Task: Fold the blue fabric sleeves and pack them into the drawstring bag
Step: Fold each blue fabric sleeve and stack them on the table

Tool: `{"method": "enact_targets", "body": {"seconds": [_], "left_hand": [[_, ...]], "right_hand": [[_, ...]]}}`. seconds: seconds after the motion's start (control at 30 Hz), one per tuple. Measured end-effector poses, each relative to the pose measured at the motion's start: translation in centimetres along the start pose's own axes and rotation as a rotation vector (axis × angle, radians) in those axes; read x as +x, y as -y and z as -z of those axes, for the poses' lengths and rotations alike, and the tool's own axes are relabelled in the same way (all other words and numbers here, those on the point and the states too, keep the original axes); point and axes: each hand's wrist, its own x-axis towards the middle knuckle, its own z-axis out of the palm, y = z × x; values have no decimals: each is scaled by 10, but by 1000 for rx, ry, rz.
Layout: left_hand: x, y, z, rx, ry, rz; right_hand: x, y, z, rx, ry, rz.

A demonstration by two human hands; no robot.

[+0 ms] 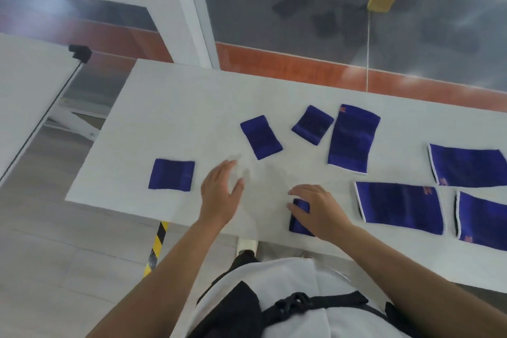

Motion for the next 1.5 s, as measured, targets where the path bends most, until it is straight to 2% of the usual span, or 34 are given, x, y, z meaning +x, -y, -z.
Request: {"method": "enact_targets", "body": {"seconds": [0.1, 0.17, 0.23, 0.3, 0.4, 0.53, 0.67, 0.8, 0.9, 1.0, 1.1, 1.2, 1.33, 1.5], "left_hand": [[17, 47, 46, -30, -180, 273], [25, 77, 67, -40, -209, 490], [32, 99, 80, -28, -210, 624], [38, 110, 85, 34, -164, 688], [46, 112, 87, 119, -113, 685], [61, 114, 87, -6, -116, 703], [68, 117, 88, -293, -167, 610], [76, 91, 92, -519, -135, 516], [84, 48, 96, -626, -7, 379], [85, -6, 101, -623, 151, 179], [80, -58, 111, -730, 355, 47], [73, -100, 121, -858, 572, -47], [66, -131, 115, -912, 663, -92], [58, -135, 84, -962, 794, 2]], "right_hand": [[20, 29, -3, 9, 72, 35], [30, 43, -10, -29, 140, 38], [36, 52, -17, -92, 207, 21], [41, 57, -23, -176, 247, -2], [45, 62, -31, -262, 272, -44], [48, 67, -42, -261, 291, -105], [44, 68, -40, -200, 276, -140], [41, 73, -22, -27, 137, -199], [39, 81, -1, 145, -4, -235], [35, 89, 22, 315, -135, -265], [26, 93, 49, 493, -244, -299], [9, 95, 77, 480, -336, -246], [-16, 95, 96, 558, -414, -253], [-33, 86, 90, 665, -543, -334]]}}
